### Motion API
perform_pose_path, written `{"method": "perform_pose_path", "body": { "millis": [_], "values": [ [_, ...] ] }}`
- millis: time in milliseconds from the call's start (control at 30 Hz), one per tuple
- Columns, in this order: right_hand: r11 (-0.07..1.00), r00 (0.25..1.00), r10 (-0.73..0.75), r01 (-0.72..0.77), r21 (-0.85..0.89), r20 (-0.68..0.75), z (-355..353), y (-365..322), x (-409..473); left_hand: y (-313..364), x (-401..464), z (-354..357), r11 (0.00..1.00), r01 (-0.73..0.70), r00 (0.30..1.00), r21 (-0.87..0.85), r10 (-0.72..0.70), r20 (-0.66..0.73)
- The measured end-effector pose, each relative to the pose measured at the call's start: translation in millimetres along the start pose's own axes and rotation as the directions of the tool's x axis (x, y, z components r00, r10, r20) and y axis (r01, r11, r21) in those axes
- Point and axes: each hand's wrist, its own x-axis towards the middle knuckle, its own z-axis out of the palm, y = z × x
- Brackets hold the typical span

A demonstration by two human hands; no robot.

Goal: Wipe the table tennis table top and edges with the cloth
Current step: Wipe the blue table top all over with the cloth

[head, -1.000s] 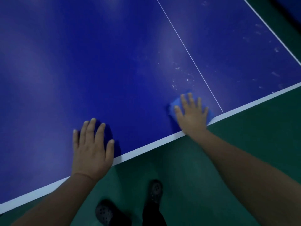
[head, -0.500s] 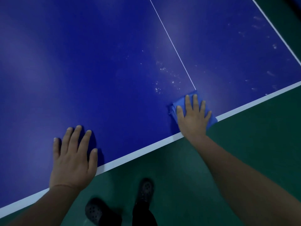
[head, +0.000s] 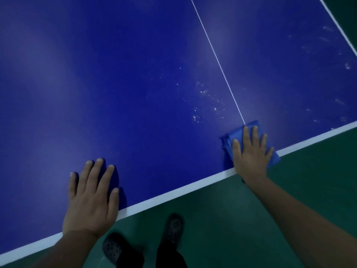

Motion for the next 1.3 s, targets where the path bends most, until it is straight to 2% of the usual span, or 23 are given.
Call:
{"method": "perform_pose_path", "body": {
  "millis": [67,133,200,267,333,400,467,500,567,633,733,800,833,867,933,1000,1033,1067,1100,1133,1200,1233,1300],
  "values": [
    [0.998,0.998,-0.059,0.059,-0.013,-0.013,8.7,-20.2,-24.2,2.0,-0.5,0.2,1.000,-0.016,1.000,0.003,0.016,0.004],
    [0.966,0.967,-0.252,0.249,-0.068,-0.033,22.2,-63.7,-60.2,1.6,-0.5,-0.7,1.000,-0.015,1.000,0.003,0.015,0.005],
    [0.864,0.864,-0.502,0.497,-0.078,-0.048,34.7,-122.3,-97.8,1.8,-1.3,-0.4,1.000,0.004,1.000,-0.012,-0.005,-0.010],
    [0.715,0.716,-0.698,0.696,-0.061,-0.016,43.3,-185.9,-121.9,1.3,-1.4,-0.1,0.999,0.045,0.998,-0.030,-0.046,-0.045],
    [0.616,0.617,-0.786,0.787,-0.036,0.027,44.4,-241.4,-122.2,1.8,-1.9,0.2,0.996,0.073,0.995,-0.050,-0.076,-0.067],
    [0.592,0.593,-0.804,0.805,-0.031,0.044,40.4,-273.6,-100.3,3.0,-1.8,-0.2,0.995,0.081,0.994,-0.057,-0.084,-0.069],
    [0.631,0.632,-0.775,0.775,-0.036,0.028,35.6,-269.2,-64.2,3.0,-1.2,-1.0,0.997,0.068,0.996,-0.037,-0.070,-0.048],
    [0.678,0.680,-0.733,0.733,-0.051,0.015,33.0,-252.2,-42.0,2.5,-1.1,-1.5,0.998,0.062,0.998,-0.030,-0.063,-0.029],
    [0.825,0.826,-0.563,0.558,-0.089,-0.040,24.3,-197.9,6.1,1.8,-0.8,-2.5,0.998,0.057,0.998,-0.024,-0.057,0.010],
    [0.939,0.937,-0.339,0.331,-0.094,-0.083,8.3,-132.8,51.0,1.9,-0.8,-2.9,0.998,0.055,0.998,-0.021,-0.054,0.036],
    [0.998,0.999,-0.047,0.048,0.036,-0.017,-13.2,-86.7,79.4,0.6,-1.6,-3.0,0.999,0.049,0.998,-0.021,-0.048,0.049],
    [0.989,0.992,0.112,-0.106,0.099,-0.061,-10.0,-108.3,71.0,0.1,-1.6,-2.9,0.999,0.047,0.997,-0.017,-0.046,0.055],
    [0.987,0.988,0.132,-0.123,0.105,-0.077,-6.0,-130.8,60.3,-0.1,-1.6,-2.5,0.999,0.048,0.997,-0.014,-0.047,0.056],
    [0.993,0.993,0.079,-0.071,0.090,-0.086,0.7,-155.4,44.1,-0.2,-1.6,-2.2,0.999,0.046,0.997,-0.009,-0.046,0.058],
    [0.967,0.963,-0.250,0.254,0.026,-0.100,16.9,-198.1,-2.9,-0.1,-1.1,-2.0,0.999,0.043,0.998,-0.001,-0.042,0.049],
    [0.782,0.782,-0.623,0.622,-0.040,-0.013,26.7,-208.5,-41.6,-0.1,-1.2,-1.8,0.999,0.041,0.999,0.004,-0.041,0.034],
    [0.699,0.700,-0.714,0.714,-0.054,0.014,26.9,-199.1,-38.4,0.4,-1.0,-2.0,0.999,0.044,0.999,0.004,-0.044,0.028],
    [0.672,0.674,-0.739,0.738,-0.066,0.016,24.1,-184.7,-22.2,0.6,-0.7,-2.2,0.999,0.047,0.999,0.002,-0.047,0.026],
    [0.707,0.709,-0.705,0.701,-0.097,-0.017,20.9,-166.7,-0.9,0.7,-0.4,-2.2,0.999,0.051,0.998,0.003,-0.051,0.029],
    [0.782,0.782,-0.620,0.609,-0.133,-0.064,16.7,-145.6,23.3,0.5,-0.3,-2.1,0.999,0.053,0.998,0.004,-0.053,0.033],
    [0.934,0.933,-0.350,0.340,-0.112,-0.085,0.5,-102.2,68.8,0.8,-0.4,-1.6,0.998,0.056,0.998,0.004,-0.056,0.038],
    [0.977,0.975,-0.209,0.206,-0.051,-0.074,-7.2,-87.5,82.4,1.2,-0.2,-1.6,0.998,0.058,0.998,0.003,-0.058,0.036],
    [0.999,0.998,0.003,0.000,0.049,-0.061,-13.8,-88.7,85.4,1.8,0.4,-1.8,0.998,0.062,0.997,0.003,-0.062,0.037]
  ]
}}
